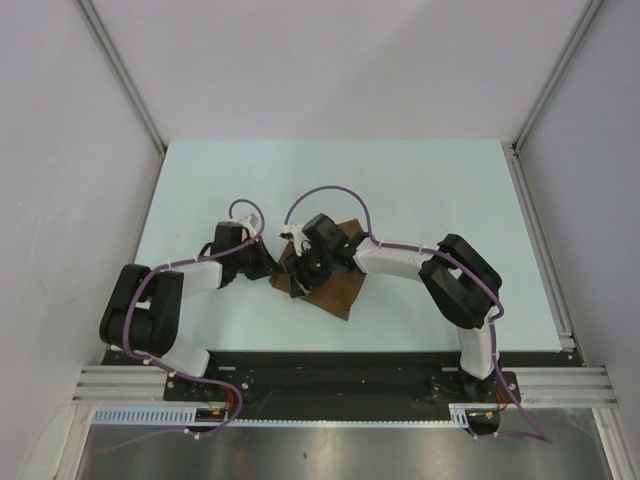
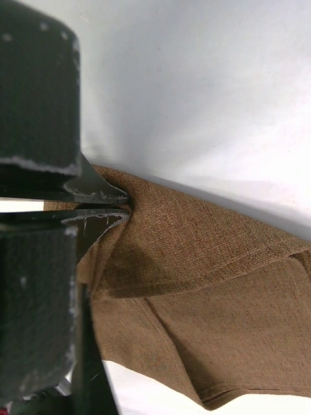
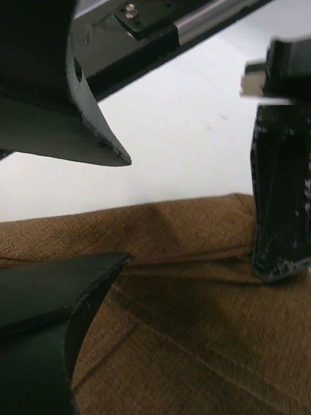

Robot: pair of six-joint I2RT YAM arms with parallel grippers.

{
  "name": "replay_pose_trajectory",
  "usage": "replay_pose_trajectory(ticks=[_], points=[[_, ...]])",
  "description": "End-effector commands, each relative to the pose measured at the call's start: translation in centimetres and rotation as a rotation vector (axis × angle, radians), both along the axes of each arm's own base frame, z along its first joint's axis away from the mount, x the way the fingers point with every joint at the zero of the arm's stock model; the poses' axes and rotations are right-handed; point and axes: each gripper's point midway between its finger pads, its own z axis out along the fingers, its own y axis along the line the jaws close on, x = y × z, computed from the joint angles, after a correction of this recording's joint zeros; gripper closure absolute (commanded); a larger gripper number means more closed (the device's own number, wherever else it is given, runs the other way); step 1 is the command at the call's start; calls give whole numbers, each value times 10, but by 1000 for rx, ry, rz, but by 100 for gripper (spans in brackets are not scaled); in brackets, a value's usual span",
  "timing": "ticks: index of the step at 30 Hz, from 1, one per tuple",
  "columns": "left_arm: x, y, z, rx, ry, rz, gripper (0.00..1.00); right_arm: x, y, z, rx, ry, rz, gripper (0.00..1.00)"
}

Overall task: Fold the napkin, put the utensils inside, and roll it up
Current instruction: Roll the napkin with the utensil

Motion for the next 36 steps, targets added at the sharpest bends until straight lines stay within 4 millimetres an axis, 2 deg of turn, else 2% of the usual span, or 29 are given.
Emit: replay_pose_trajectory(ticks=[1,2,4,5,7,8,11,16,24,28,31,36], points=[[9,11,-7,53,-16,32,100,21,-4,-17,-25,-57,-45,40],[10,11,-5,50,-21,33,99,21,-6,-21,-35,-55,-44,40],[14,10,4,42,-45,38,84,19,-9,-32,-58,-45,-44,40],[15,11,8,44,-57,42,70,18,-11,-35,-66,-40,-42,40],[17,12,14,44,-76,51,59,17,-14,-41,-77,-32,-43,40],[19,13,22,45,-98,57,50,15,-17,-45,-88,-26,-43,40],[18,20,30,69,-130,89,39,12,-22,-51,-102,-13,-47,40],[8,29,29,95,-146,117,34,9,-26,-57,-107,1,-50,40],[-6,10,17,0,-141,27,32,8,-30,-58,-97,22,-55,40],[-9,0,13,-55,-138,-13,35,9,-34,-60,-90,36,-62,40],[-11,-5,13,-76,-145,-37,42,11,-37,-62,-82,50,-72,40],[-16,-7,13,-94,-140,-53,47,13,-41,-65,-63,89,-86,40]])
